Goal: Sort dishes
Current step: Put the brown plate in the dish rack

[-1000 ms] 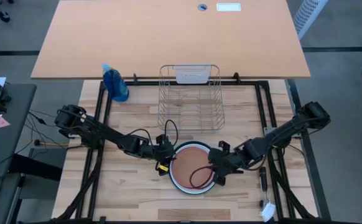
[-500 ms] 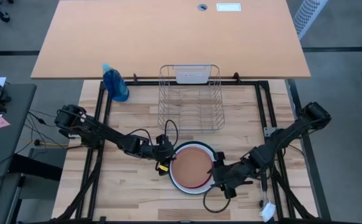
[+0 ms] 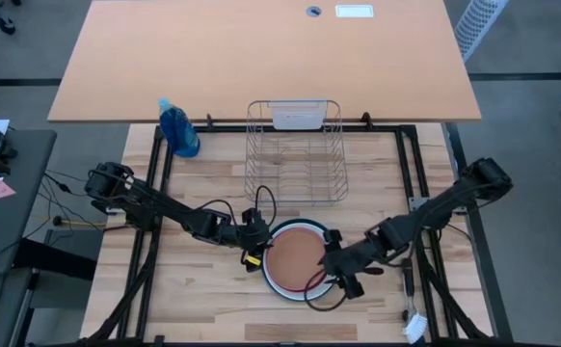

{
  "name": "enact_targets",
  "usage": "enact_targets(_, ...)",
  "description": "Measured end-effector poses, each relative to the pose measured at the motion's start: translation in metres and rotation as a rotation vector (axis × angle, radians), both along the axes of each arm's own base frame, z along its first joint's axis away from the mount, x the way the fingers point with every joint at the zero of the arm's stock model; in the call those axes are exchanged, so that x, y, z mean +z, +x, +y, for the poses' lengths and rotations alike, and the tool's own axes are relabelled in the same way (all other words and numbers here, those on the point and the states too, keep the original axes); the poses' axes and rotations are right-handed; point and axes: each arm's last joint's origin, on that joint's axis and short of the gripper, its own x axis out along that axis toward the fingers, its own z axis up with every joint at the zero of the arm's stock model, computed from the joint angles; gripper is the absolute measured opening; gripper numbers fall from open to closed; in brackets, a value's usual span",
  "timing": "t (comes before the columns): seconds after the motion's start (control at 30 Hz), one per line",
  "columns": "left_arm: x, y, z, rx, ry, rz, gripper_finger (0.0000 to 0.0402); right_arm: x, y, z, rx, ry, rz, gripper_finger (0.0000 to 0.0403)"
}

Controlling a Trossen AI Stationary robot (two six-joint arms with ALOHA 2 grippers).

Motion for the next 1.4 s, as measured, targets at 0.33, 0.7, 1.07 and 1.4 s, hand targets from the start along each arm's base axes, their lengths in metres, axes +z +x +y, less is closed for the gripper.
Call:
enact_targets(0.33,0.0,0.0,0.0,0.0,0.0,-0.001,0.0107,0.0,0.005,-0.011,0.082,-0.006,0.004,0.0248)
enact_targets(0.7,0.0,0.0,0.0,-0.001,-0.001,0.0,0.0107,-0.021,0.018,-0.017,0.113,0.008,0.081,0.0248)
enact_targets(1.07,0.0,0.0,0.0,-0.001,-0.001,-0.003,0.0107,-0.051,0.028,-0.01,0.144,-0.036,0.159,0.0192)
enact_targets(1.4,0.0,0.0,0.0,0.003,0.0,0.002,0.0107,-0.038,0.024,-0.011,0.103,0.008,0.135,0.0109)
